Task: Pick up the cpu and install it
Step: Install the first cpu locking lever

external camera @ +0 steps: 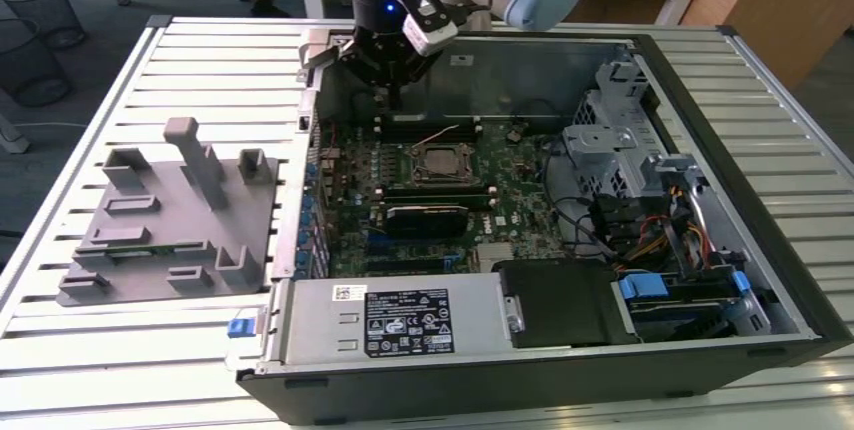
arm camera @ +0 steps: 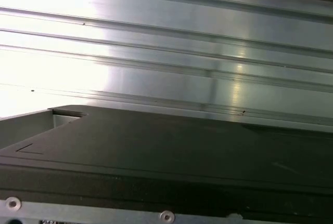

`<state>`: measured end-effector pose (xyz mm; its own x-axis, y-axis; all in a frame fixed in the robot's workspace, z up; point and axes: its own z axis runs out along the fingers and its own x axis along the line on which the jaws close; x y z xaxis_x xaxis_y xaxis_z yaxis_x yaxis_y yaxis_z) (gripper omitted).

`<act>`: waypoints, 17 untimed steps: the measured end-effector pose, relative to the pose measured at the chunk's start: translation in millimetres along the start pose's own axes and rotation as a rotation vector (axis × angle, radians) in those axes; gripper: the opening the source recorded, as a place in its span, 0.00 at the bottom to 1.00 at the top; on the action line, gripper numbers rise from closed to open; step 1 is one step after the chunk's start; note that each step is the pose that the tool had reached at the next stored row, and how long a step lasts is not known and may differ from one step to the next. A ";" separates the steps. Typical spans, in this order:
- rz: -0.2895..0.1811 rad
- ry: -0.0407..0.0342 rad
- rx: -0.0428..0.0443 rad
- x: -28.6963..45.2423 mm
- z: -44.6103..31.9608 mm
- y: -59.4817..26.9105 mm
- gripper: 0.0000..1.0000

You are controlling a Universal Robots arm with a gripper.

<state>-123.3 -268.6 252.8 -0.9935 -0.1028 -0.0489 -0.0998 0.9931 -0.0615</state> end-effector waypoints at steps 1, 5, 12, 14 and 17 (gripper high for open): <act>0.000 0.0000 0.0000 0.0 0.0 0.0 0.11; 0.000 0.0000 0.0000 0.0 0.2 0.0 0.11; 0.000 0.0000 0.0000 -0.9 -19.2 -1.2 0.11; 0.004 -0.0004 -0.0025 -0.1 -22.5 -4.0 0.11; 0.016 -0.0007 -0.0090 2.2 -30.5 -11.7 0.11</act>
<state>-126.0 -278.7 283.8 -0.9949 -0.0872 -0.0505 -0.0846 0.9951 -0.0517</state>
